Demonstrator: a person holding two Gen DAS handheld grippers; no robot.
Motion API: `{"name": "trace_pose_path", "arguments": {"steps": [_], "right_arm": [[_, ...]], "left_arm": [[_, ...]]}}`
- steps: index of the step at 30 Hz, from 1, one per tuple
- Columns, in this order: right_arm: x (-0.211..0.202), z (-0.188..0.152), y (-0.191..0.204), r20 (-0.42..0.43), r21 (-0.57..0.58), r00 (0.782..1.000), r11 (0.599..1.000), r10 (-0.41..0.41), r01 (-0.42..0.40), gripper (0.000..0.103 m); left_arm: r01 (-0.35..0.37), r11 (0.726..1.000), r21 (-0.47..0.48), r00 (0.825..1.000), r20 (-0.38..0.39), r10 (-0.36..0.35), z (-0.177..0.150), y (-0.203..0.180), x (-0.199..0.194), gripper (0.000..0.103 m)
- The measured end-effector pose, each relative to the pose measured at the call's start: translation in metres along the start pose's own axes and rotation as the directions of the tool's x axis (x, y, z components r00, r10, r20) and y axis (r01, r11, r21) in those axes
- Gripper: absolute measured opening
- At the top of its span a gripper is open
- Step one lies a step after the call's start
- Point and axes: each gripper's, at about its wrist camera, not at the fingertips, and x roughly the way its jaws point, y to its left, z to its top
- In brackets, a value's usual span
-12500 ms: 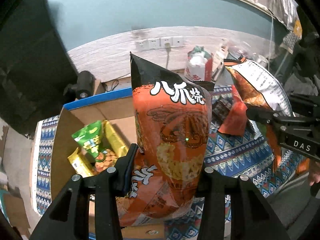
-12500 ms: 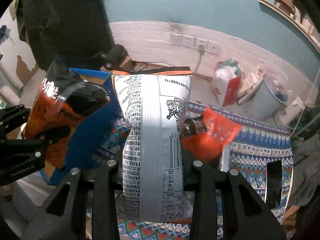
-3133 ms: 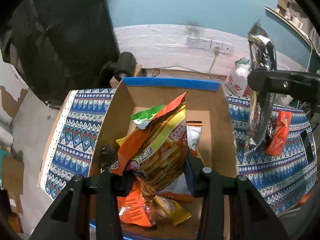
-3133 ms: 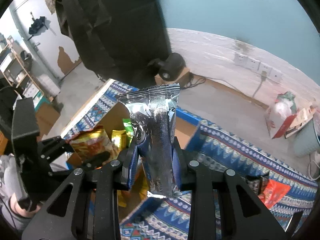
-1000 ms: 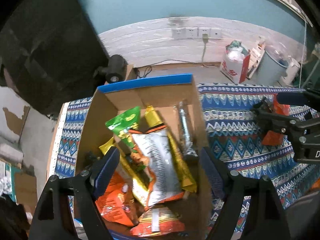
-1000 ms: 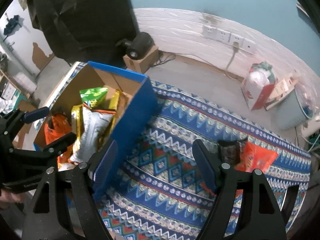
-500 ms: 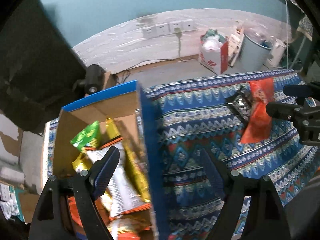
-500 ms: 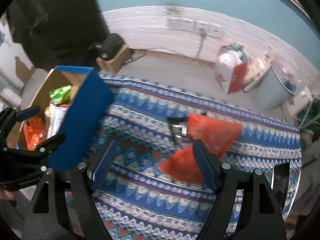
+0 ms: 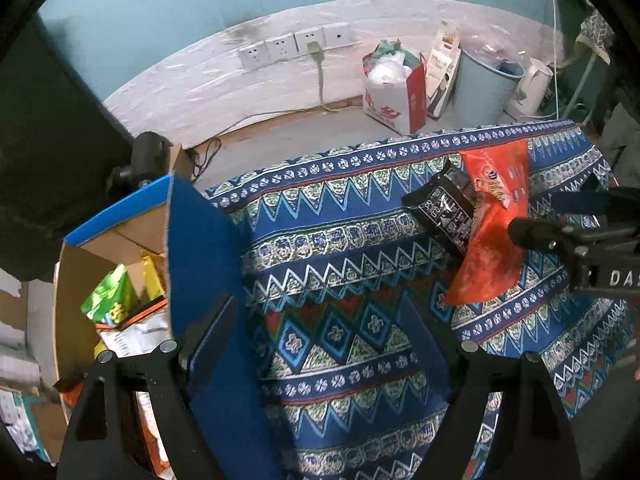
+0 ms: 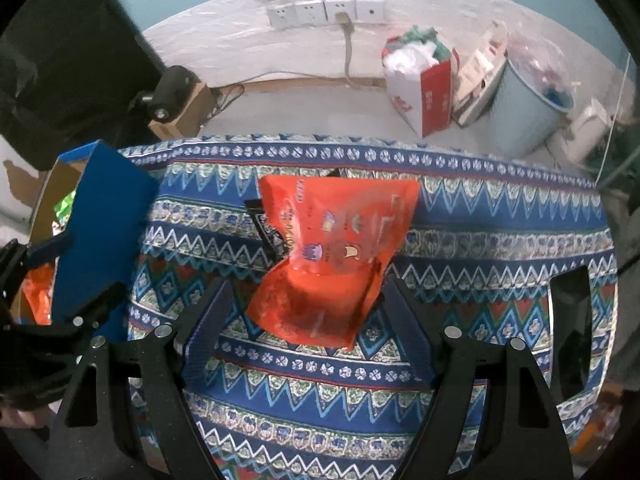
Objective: Organize snacks
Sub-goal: 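Grasp the black printed packet with the left tool while the right tool grasps the red packet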
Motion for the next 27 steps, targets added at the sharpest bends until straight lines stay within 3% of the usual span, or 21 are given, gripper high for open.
{"name": "trace_pose_path", "arguments": {"steps": [10,18,24,27], "right_arm": [[0.043,0.004,-0.01,-0.048,0.037,0.998,0.998,-0.045,0.047,0.078],[0.066,0.007,-0.016,-0.064,0.075,0.998,0.997,-0.016,0.021,0.078],[0.059,0.0,-0.016,-0.073,0.038,0.997,0.999,-0.013,0.016,0.042],[0.048,-0.004,-0.022,-0.067,0.011,0.998,1.0,-0.005,0.006,0.038]], "left_arm": [[0.042,0.996,-0.073,0.997,-0.061,-0.046,0.011,0.009,0.039,0.084],[0.066,0.993,-0.095,0.995,-0.074,-0.073,0.017,0.009,0.049,0.084],[0.093,0.989,-0.114,0.991,-0.084,-0.103,0.025,0.0,0.052,0.084],[0.114,0.985,-0.131,0.989,-0.082,-0.126,0.033,-0.008,0.052,0.084]]}}
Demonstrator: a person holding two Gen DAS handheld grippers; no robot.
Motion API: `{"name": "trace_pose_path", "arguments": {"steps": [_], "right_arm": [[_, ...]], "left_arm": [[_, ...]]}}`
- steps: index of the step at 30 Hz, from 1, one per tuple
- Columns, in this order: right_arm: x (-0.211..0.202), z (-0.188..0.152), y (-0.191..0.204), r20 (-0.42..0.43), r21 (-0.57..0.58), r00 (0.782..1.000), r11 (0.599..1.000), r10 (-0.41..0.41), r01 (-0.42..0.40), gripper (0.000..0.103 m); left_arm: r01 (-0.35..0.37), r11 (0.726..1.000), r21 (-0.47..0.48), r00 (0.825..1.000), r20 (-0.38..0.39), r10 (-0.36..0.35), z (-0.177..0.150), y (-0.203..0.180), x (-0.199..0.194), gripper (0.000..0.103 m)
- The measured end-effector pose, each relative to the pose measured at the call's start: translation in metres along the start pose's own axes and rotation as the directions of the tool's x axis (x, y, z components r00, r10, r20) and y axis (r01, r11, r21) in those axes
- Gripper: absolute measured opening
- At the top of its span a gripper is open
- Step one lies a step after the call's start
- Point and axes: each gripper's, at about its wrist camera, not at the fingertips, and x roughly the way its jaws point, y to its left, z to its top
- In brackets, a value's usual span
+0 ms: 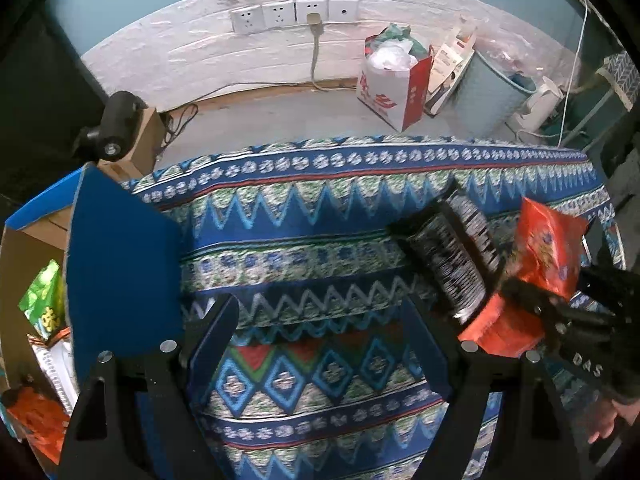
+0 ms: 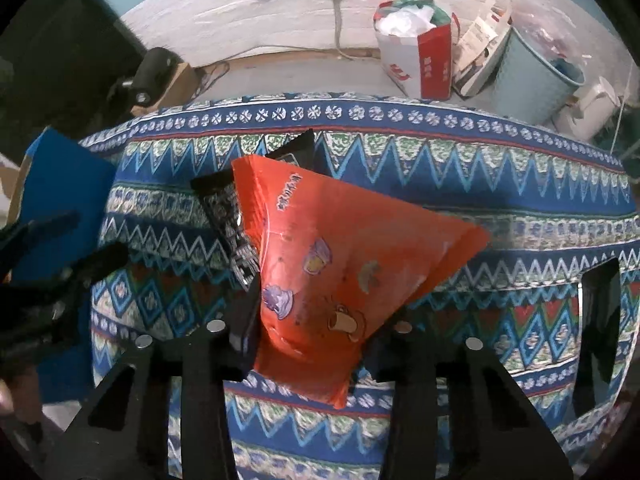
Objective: Organize snacks
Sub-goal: 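Grasp the black printed packet with the left tool while the right tool grasps the red packet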
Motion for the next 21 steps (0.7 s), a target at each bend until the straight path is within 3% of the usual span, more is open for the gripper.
{"name": "trace_pose_path", "arguments": {"steps": [5,12,21], "right_arm": [[-0.017,-0.002,-0.029,0.007,-0.002,1.0,1.0,-0.007,0.007,0.038],[-0.032,0.001,-0.07,0.033,0.033,0.999,0.999,-0.042,0.041,0.038],[-0.036,0.008,-0.083,0.032,0.007,0.998,0.999,-0.052,0.052,0.038]], "left_arm": [[0.027,1.0,-0.011,1.0,0.005,-0.027,0.009,-0.017,0.003,0.087],[0.099,0.99,-0.097,0.994,-0.036,-0.103,0.019,-0.047,0.021,0.087],[0.103,0.95,-0.296,0.99,-0.06,-0.126,0.035,-0.068,0.042,0.087]]}}
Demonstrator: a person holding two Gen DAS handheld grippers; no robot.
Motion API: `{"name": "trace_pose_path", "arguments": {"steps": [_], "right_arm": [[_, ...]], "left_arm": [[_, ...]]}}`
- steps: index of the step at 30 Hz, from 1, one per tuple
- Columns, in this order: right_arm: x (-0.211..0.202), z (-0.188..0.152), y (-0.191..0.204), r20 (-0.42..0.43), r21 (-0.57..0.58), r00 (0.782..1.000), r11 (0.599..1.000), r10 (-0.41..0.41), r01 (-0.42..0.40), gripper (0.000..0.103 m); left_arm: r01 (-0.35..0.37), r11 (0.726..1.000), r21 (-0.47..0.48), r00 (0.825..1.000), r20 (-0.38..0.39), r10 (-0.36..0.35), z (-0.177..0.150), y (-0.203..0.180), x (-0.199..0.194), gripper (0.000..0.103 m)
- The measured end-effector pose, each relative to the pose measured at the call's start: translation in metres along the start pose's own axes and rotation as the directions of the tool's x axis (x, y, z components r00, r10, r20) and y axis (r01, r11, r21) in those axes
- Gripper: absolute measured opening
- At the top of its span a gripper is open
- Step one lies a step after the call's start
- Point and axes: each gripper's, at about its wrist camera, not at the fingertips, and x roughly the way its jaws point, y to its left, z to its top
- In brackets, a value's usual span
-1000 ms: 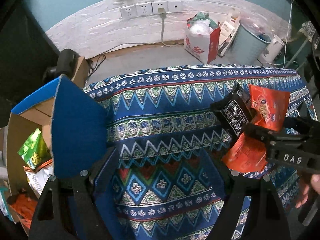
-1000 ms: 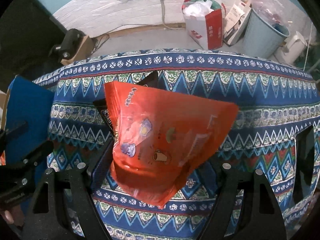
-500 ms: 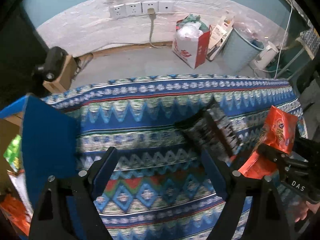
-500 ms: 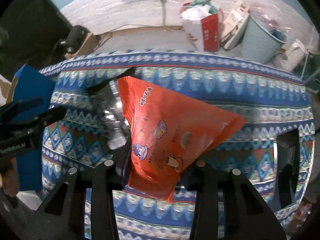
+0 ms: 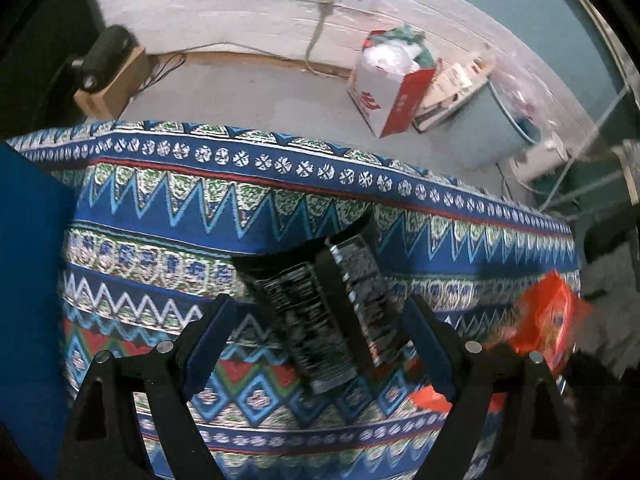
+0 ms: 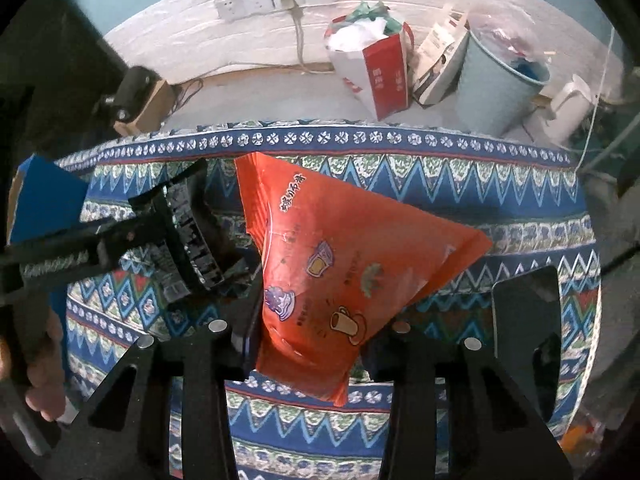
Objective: Organize snacks
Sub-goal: 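Grasp the black printed packet with the left tool while the right tool grasps the red packet, then lift both held packets and carry them over the cardboard box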
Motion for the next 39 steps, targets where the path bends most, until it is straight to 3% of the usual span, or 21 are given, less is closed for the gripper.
{"name": "trace_pose_path", "arguments": {"steps": [8,14,16,18,24,39], "right_arm": [[0.004,0.004,-0.01,-0.013,-0.004,1.0,1.0,-0.002,0.002,0.038],[0.01,0.002,-0.016,-0.024,0.005,1.0,1.0,0.007,-0.007,0.038],[0.01,0.002,-0.019,-0.025,0.012,1.0,1.0,0.013,-0.013,0.038],[0.009,0.001,-0.02,-0.023,0.014,1.0,1.0,0.014,-0.014,0.038],[0.005,0.002,-0.018,-0.017,0.006,1.0,1.0,0.017,-0.017,0.038],[-0.016,0.001,0.009,0.027,-0.077,1.0,0.997,-0.007,0.009,0.038]], "left_arm": [[-0.078,0.997,-0.009,0.996,-0.039,0.078,0.002,-0.021,0.023,0.087],[-0.108,0.988,0.111,0.991,-0.068,0.116,-0.008,-0.035,0.04,0.086],[-0.1,0.984,0.145,0.991,-0.07,0.111,-0.012,-0.036,0.043,0.079],[-0.114,0.977,0.182,0.992,-0.033,0.122,-0.016,-0.037,0.039,0.067],[-0.088,0.972,0.217,0.995,-0.033,0.097,-0.024,-0.032,0.032,0.067],[-0.156,0.943,0.295,0.987,0.076,0.14,-0.034,-0.005,-0.028,0.067]]}}
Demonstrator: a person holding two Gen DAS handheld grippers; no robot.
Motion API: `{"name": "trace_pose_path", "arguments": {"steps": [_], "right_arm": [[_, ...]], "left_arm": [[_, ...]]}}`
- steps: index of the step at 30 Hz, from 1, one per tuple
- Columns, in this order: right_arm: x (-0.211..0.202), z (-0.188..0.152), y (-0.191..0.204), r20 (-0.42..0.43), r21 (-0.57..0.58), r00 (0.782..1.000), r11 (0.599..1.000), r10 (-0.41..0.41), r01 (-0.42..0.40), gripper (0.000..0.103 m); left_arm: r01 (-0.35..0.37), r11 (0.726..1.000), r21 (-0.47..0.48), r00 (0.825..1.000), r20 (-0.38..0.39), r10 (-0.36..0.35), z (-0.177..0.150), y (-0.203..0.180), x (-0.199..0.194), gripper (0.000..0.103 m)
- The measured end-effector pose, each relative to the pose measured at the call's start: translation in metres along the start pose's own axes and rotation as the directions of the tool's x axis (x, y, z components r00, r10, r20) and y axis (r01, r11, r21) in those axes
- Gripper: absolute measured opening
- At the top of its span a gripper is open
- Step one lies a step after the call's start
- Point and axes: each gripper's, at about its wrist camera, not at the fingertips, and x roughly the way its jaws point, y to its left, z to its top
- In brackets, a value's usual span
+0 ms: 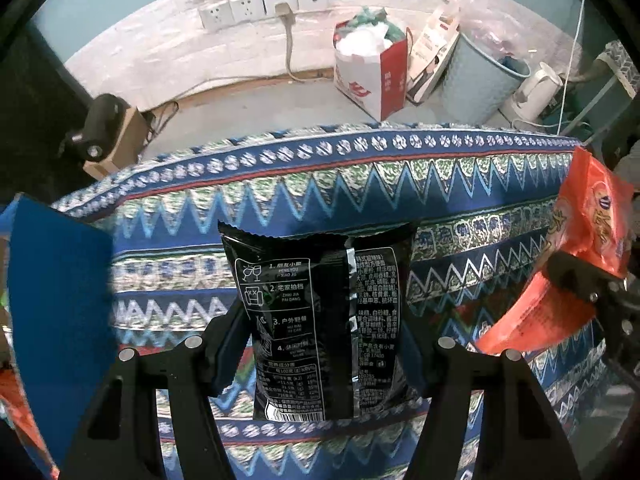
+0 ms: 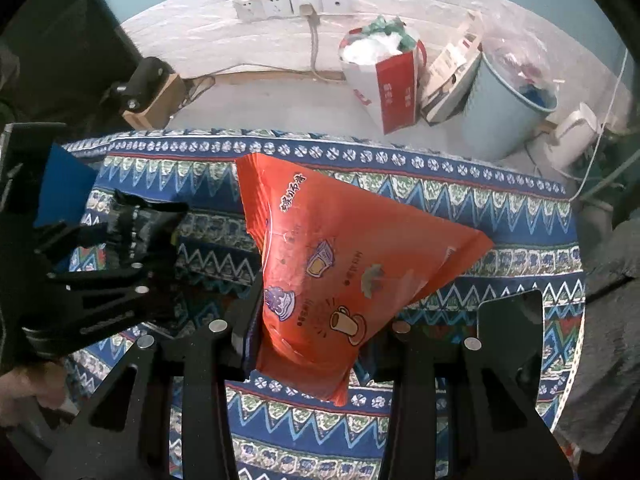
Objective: Organize snacks
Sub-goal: 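Lift both held packets and carry them over the cardboard box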
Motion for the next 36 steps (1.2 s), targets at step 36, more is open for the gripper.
{"name": "trace_pose_path", "arguments": {"steps": [36], "right_arm": [[-0.065,0.005,0.105,0.122,-0.179,0.991,0.983,0.06,-0.037,0.038]], "left_arm": [[-0.076,0.995,0.07,0.961,0.272,0.054,-0.056,0.091,-0.132,0.067]]}}
